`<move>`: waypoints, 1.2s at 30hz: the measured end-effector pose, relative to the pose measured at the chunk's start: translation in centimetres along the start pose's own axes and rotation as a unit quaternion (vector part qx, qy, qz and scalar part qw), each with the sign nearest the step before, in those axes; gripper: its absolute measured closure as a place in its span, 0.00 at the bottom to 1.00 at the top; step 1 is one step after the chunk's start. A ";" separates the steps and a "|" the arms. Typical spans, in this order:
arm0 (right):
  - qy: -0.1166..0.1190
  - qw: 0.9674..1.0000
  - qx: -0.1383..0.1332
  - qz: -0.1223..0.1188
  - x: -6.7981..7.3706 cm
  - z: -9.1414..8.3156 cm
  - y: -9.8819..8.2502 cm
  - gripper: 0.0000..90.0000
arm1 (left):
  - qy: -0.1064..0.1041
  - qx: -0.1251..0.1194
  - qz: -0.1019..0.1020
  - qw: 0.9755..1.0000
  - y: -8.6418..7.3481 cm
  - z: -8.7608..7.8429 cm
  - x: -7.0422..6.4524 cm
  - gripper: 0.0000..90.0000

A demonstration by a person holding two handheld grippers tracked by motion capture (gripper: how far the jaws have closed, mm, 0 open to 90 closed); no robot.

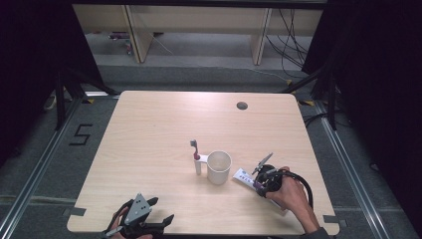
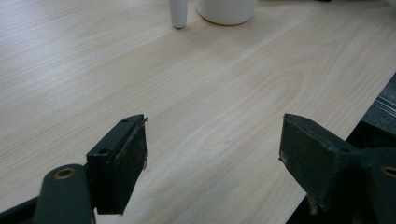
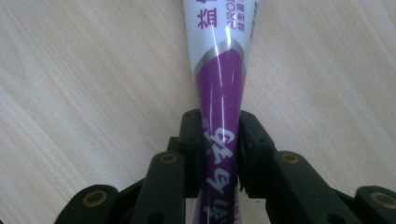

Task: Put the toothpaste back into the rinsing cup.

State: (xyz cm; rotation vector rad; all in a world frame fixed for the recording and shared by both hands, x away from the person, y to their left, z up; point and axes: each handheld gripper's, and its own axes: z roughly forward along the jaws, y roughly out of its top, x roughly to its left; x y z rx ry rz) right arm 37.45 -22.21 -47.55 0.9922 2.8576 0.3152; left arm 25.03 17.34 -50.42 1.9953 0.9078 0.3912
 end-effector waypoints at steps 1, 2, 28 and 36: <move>-0.003 1.000 0.005 0.006 0.1 -0.1 0.0 0.83 | 0.001 0.000 0.000 1.000 0.0 0.0 0.0 0.25; -0.001 1.000 0.007 0.003 0.1 -0.1 0.1 0.83 | 0.000 -0.001 0.000 1.000 0.0 0.0 0.0 0.25; -0.019 0.999 0.008 -0.039 0.1 -0.6 -0.3 0.85 | 0.003 -0.002 0.000 1.000 0.1 -0.2 0.1 0.26; -0.032 0.999 -0.039 -0.009 -0.8 -2.4 -1.0 0.85 | 0.005 -0.002 0.001 1.000 0.1 -0.2 0.1 0.26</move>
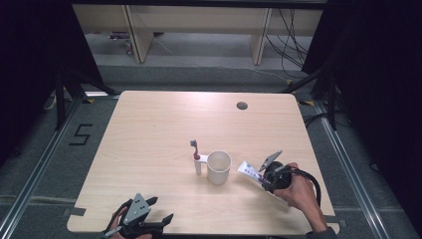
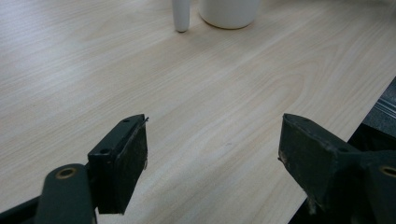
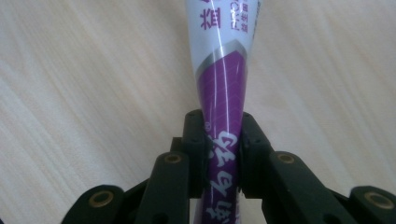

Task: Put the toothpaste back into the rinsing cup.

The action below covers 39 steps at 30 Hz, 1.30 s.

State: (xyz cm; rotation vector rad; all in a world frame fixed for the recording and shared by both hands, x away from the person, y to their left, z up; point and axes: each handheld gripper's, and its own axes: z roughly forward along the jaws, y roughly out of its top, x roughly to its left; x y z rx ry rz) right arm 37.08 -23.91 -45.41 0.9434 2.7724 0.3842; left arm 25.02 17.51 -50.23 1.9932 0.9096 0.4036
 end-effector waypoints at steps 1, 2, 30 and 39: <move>-0.004 1.000 -0.008 -0.005 -0.3 -0.2 -0.1 0.85 | -0.001 0.000 0.001 1.000 0.0 0.0 0.0 0.26; 0.002 1.000 -0.022 0.001 -0.5 -0.5 -0.2 0.85 | 0.000 0.000 0.000 1.000 0.0 0.0 0.0 0.26; 0.005 0.948 -0.307 0.087 -3.2 -6.2 2.3 0.85 | 0.004 0.007 0.004 1.000 -0.1 0.0 0.2 0.26; 0.028 0.927 -0.365 0.081 -2.0 -6.4 5.4 0.85 | 0.004 0.008 0.005 1.000 -0.1 0.0 0.2 0.26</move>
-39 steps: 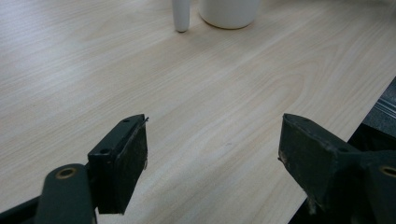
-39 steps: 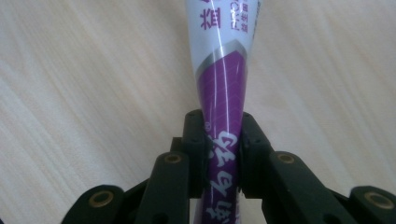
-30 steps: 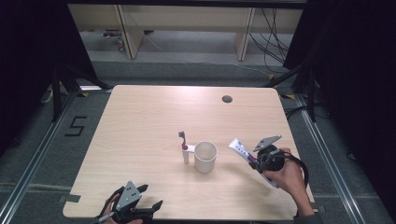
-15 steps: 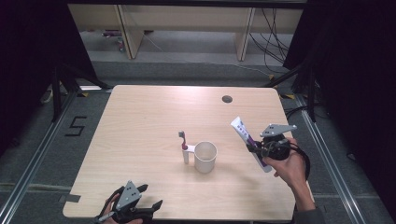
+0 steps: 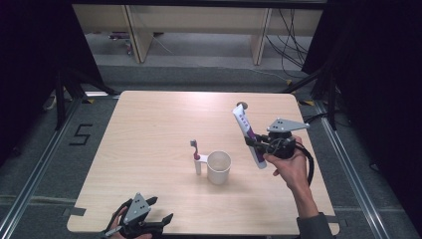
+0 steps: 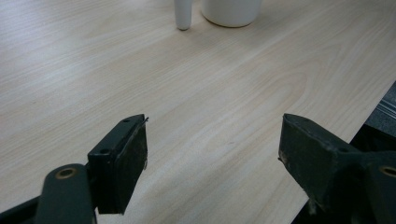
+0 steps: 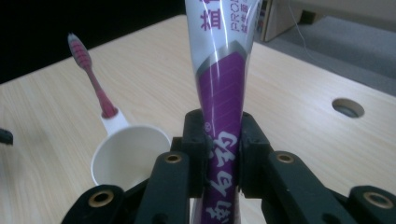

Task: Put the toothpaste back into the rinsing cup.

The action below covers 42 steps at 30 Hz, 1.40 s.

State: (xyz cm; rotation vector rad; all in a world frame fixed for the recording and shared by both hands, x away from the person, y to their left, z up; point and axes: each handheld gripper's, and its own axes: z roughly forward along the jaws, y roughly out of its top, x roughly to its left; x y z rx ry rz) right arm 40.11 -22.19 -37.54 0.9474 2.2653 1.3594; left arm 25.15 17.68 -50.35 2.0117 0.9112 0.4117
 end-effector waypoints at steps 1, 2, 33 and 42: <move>0.009 1.000 -0.004 -0.003 0.1 0.2 0.2 0.85 | 0.000 0.000 0.000 1.000 0.0 0.0 0.0 0.26; 0.016 1.000 -0.003 -0.002 0.2 0.4 0.5 0.85 | 0.000 0.000 0.000 1.000 0.0 0.0 0.0 0.26; 0.085 0.994 -0.069 0.015 3.8 6.9 1.6 0.85 | -0.007 -0.010 -0.006 1.000 0.0 0.1 -0.2 0.26; 0.089 0.994 -0.065 0.014 4.2 8.1 0.2 0.85 | -0.006 -0.005 -0.004 1.000 0.0 0.0 -0.2 0.26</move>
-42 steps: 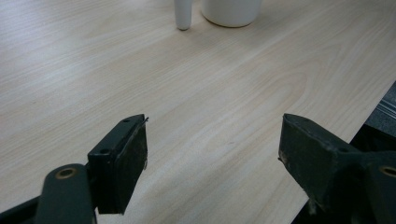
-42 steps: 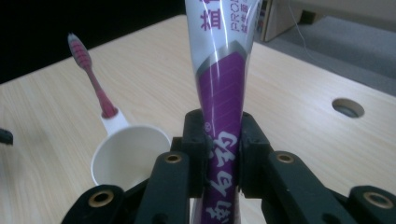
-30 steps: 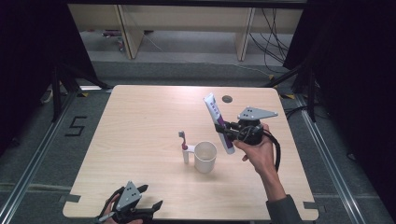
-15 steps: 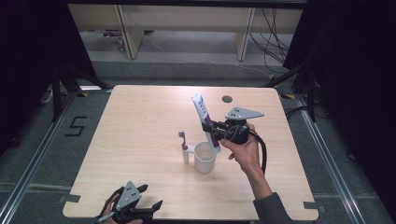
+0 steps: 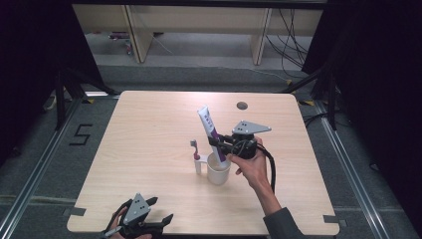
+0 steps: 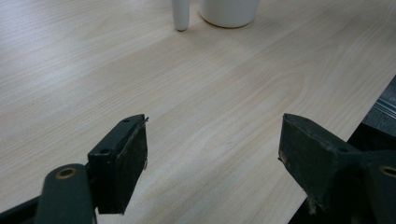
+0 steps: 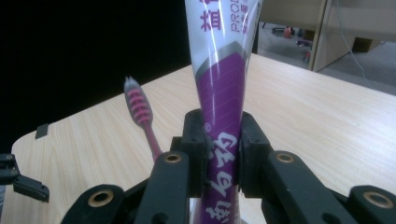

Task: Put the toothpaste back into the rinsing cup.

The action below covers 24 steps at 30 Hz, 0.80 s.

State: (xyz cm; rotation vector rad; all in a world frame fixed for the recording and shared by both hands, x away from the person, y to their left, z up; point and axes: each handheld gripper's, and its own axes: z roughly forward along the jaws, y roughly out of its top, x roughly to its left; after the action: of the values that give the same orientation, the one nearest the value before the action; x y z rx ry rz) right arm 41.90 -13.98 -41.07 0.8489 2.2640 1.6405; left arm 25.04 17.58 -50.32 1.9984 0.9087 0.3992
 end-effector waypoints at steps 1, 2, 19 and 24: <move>0.005 1.000 0.000 0.001 0.0 0.1 -0.2 0.85 | 0.001 0.003 0.004 1.000 0.0 0.0 0.0 0.26; -0.002 1.000 -0.001 -0.004 0.0 0.2 -0.4 0.85 | 0.001 0.005 0.008 1.000 0.0 0.0 0.1 0.26; 0.000 0.999 0.025 -0.034 0.1 0.8 -2.4 0.85 | -0.003 -0.007 -0.006 1.000 0.0 0.2 -0.1 0.26; 0.006 0.999 0.041 -0.027 0.1 1.2 -3.1 0.85 | -0.002 -0.001 -0.001 1.000 0.0 0.0 0.0 0.26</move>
State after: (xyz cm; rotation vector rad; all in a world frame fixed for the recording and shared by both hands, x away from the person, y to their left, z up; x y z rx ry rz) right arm 41.47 -13.61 -44.31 0.7904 2.3563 1.5430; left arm 25.00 17.55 -50.32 1.9953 0.9081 0.3953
